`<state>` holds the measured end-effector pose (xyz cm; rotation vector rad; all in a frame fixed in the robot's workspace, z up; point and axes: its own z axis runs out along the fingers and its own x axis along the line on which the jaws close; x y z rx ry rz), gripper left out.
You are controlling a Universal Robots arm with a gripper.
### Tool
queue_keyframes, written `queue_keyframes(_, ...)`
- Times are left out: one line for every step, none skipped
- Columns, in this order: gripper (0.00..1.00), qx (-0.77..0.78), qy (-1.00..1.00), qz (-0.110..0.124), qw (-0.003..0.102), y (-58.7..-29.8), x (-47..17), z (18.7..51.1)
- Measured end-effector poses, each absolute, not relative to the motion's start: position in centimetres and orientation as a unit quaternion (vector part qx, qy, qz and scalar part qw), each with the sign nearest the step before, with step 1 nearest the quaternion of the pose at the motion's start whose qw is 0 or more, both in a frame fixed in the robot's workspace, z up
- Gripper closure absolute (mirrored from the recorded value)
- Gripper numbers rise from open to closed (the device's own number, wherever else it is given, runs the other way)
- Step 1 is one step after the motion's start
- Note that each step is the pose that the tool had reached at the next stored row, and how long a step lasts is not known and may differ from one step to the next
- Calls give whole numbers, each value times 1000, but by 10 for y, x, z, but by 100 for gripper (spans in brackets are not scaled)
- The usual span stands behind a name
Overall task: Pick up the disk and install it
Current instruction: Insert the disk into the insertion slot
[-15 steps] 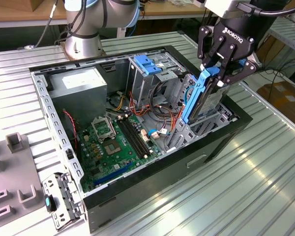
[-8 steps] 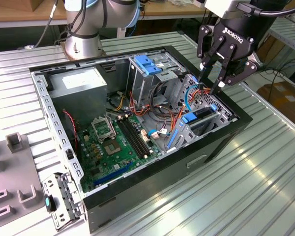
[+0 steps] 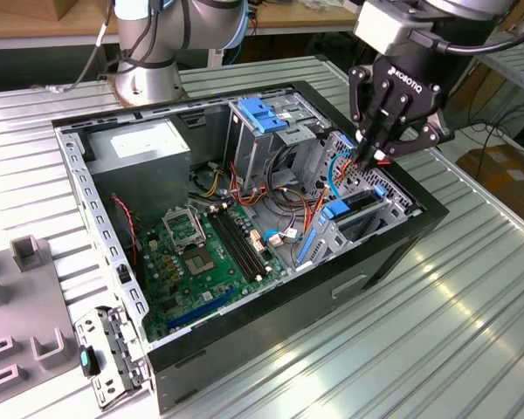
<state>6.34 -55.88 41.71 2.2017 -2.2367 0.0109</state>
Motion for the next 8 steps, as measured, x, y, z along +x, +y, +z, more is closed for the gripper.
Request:
queue_keyframes(82,701,-713,3,1,-559,64,415)
queue_keyframes(88,701,-713,3,1,-559,64,413)
queue_keyframes(89,701,-713,3,1,-559,64,410)
queue_keyframes(89,701,-713,3,1,-560,64,408)
queue_keyframes(89,701,-713,3,1,-560,64,407)
queue_keyframes(89,701,-713,3,1,-560,64,404)
queue_keyframes(89,702,-713,3,1,-560,64,402)
queue_keyframes(89,702,-713,3,1,-560,64,399)
